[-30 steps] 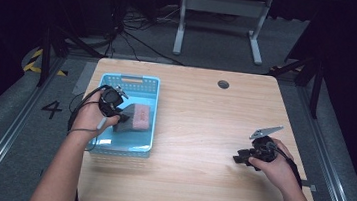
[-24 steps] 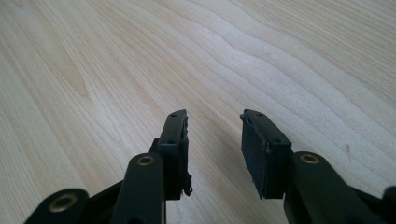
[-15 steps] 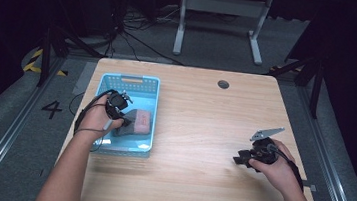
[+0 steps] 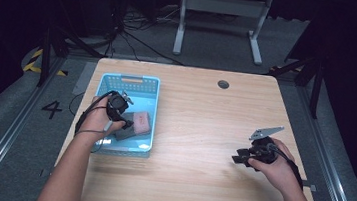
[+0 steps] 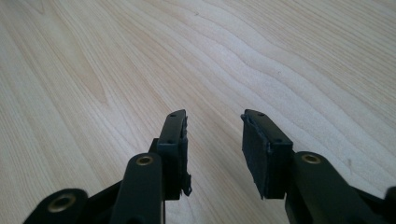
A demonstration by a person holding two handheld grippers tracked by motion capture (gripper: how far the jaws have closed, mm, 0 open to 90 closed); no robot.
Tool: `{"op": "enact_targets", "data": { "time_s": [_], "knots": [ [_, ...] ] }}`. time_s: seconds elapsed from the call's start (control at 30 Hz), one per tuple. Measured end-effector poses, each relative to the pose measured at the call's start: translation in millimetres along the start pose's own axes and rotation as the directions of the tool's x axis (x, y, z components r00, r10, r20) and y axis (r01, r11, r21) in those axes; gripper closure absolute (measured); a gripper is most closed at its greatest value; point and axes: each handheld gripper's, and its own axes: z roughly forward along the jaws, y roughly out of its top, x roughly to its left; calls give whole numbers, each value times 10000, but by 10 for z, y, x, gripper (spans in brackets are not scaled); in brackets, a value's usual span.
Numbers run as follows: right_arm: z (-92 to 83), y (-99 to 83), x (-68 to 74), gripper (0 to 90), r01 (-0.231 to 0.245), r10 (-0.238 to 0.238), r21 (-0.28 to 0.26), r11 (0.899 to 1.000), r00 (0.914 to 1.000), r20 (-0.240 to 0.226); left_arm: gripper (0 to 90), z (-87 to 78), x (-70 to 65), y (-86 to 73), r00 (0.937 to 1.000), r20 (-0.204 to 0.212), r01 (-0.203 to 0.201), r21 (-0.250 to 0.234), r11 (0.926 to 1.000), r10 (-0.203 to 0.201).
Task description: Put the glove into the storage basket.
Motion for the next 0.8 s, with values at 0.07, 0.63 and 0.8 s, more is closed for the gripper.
{"op": "enact_targets", "data": {
  "time_s": [0.07,0.63,0.8],
  "knots": [
    [7,20,-6,613,40,-40,-23,10000,10000,-4,385,-74,-22,2,9999,-116,1,-273,9996,-4],
    [49,111,-60,596,188,-188,-17,9998,9998,-85,401,-737,-745,139,9936,963,-353,-2279,9730,586],
    [31,74,-58,589,207,-207,-4,9998,9998,-66,369,-745,-1010,172,9885,1198,-610,-2415,9685,922]
  ]
}}
